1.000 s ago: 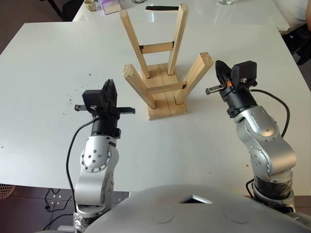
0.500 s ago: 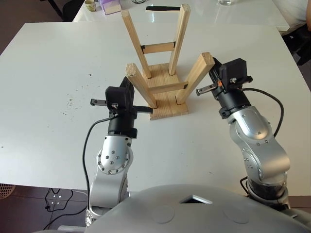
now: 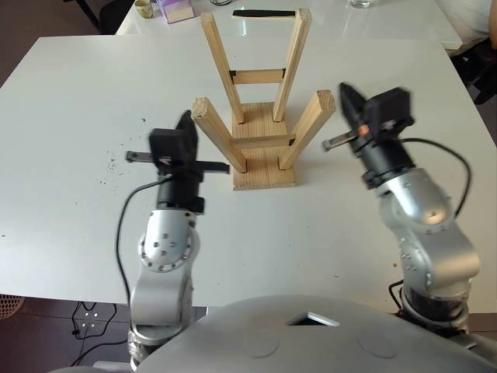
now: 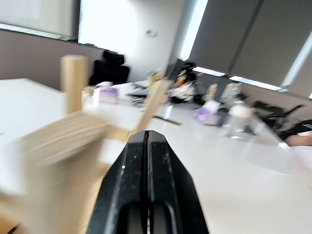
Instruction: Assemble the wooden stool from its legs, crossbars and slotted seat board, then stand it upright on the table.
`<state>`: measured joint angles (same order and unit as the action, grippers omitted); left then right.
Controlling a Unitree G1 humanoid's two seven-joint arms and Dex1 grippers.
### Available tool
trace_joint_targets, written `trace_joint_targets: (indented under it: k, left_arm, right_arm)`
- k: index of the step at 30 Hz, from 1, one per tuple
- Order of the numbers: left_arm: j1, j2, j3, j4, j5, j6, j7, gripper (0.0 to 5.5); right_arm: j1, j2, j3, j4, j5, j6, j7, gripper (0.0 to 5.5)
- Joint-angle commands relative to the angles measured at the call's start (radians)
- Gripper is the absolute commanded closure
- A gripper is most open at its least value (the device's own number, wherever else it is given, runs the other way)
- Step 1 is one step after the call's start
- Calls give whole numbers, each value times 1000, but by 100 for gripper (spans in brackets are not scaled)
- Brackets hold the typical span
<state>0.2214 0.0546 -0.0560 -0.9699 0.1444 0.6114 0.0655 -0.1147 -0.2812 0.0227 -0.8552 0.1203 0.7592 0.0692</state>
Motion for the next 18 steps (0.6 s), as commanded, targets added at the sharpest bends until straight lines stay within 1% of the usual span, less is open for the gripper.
trace_joint_targets:
  k: [1,4,5,7,10,14,18]
  left_arm:
    - [-297,-21,264,-27,-116,177,12,547]
    - [-599,-109,361,11,-318,301,9,547]
    - [-687,-128,369,24,-386,331,-7,547]
    - [-801,-117,370,45,-468,398,-39,547]
    - [-834,-105,397,60,-554,499,-57,547]
    - [-831,-100,395,53,-628,565,-58,547]
    - [-805,-116,389,37,-664,604,-36,547]
  right_arm:
    - [-258,50,-126,64,178,93,63,550]
    - [-490,131,-164,164,394,221,120,550]
    - [-537,129,-166,199,456,253,159,550]
    - [-584,112,-172,250,517,274,208,550]
    - [-624,89,-193,303,553,289,211,550]
    - [-682,99,-227,339,609,296,185,550]
    - [-608,93,-198,307,620,297,163,550]
